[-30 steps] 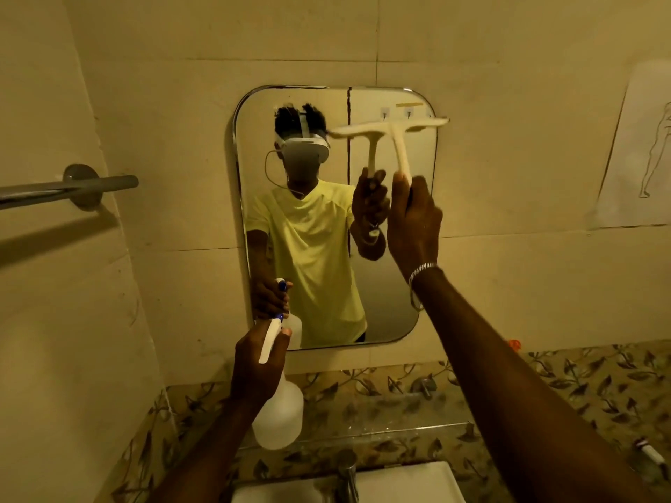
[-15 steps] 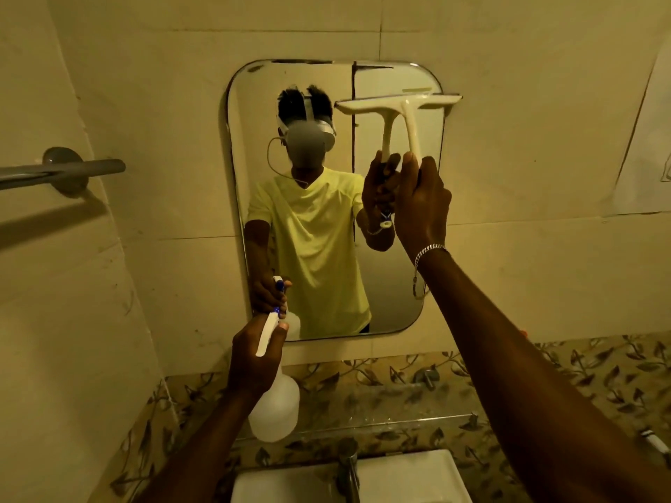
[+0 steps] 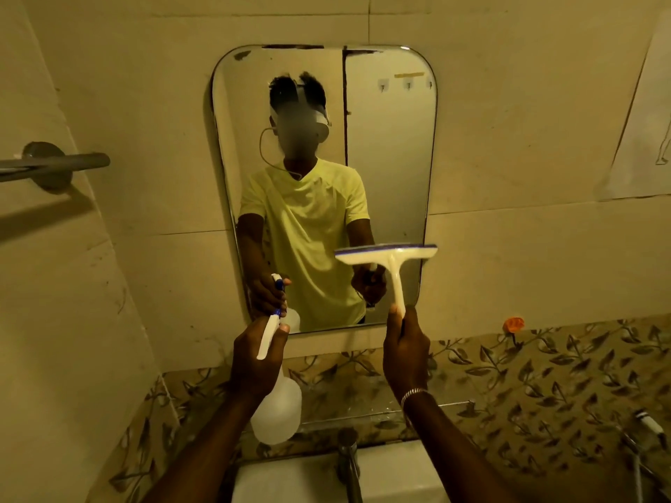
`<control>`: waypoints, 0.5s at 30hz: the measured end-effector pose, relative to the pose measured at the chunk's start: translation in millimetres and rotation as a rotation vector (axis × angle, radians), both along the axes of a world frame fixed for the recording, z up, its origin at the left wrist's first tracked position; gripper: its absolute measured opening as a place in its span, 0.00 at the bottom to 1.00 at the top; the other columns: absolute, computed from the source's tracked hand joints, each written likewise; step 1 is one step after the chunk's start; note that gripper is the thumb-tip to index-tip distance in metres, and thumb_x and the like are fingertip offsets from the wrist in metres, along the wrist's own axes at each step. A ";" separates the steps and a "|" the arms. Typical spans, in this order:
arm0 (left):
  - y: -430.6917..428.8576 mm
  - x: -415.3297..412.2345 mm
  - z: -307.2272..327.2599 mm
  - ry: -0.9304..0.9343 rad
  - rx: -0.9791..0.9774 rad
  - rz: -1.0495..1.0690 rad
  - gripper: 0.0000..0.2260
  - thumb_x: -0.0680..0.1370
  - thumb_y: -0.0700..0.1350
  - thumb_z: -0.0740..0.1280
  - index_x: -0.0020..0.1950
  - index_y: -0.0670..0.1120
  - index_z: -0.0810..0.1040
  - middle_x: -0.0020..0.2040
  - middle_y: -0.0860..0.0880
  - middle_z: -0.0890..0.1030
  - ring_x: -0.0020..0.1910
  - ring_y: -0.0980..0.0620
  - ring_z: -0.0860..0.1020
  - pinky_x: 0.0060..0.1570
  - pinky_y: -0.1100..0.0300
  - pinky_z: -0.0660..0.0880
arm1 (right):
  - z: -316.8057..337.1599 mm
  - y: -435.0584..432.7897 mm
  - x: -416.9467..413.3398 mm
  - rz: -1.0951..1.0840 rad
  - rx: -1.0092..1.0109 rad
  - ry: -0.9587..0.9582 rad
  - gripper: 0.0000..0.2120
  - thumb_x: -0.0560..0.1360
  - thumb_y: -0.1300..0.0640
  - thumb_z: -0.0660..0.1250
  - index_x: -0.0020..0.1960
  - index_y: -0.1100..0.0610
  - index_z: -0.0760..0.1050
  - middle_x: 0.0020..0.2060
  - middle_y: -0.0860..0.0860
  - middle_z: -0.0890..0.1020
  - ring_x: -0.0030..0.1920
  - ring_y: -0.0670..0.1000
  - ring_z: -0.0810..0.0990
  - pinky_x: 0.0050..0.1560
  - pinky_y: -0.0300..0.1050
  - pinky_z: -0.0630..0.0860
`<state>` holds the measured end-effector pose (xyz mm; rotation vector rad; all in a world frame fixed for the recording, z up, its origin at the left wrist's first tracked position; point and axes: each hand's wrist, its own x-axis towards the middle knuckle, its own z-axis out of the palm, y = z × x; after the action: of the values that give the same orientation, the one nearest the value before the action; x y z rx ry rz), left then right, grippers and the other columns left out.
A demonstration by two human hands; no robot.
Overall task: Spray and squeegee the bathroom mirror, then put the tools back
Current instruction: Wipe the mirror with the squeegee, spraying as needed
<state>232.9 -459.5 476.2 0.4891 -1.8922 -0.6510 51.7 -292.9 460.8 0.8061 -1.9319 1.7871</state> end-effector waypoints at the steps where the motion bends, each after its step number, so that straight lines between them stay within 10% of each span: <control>1: 1.0 0.7 0.0 -0.003 0.002 -0.001 0.13 0.81 0.49 0.65 0.50 0.40 0.82 0.40 0.48 0.82 0.41 0.54 0.82 0.40 0.71 0.74 | -13.0 1.1 3.3 0.005 0.015 -0.027 0.21 0.81 0.33 0.50 0.51 0.48 0.70 0.27 0.46 0.74 0.28 0.43 0.77 0.21 0.32 0.65; 15: 10.6 13.1 -2.3 -0.027 0.033 0.011 0.12 0.80 0.46 0.67 0.47 0.37 0.81 0.37 0.44 0.81 0.37 0.49 0.81 0.39 0.69 0.74 | -93.5 15.7 35.3 0.037 0.187 -0.301 0.20 0.80 0.37 0.53 0.57 0.49 0.74 0.30 0.50 0.78 0.27 0.48 0.78 0.25 0.42 0.73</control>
<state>246.0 -448.9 473.9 0.5319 -1.9055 -0.6722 87.1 -277.2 367.3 0.6639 -2.3180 1.8576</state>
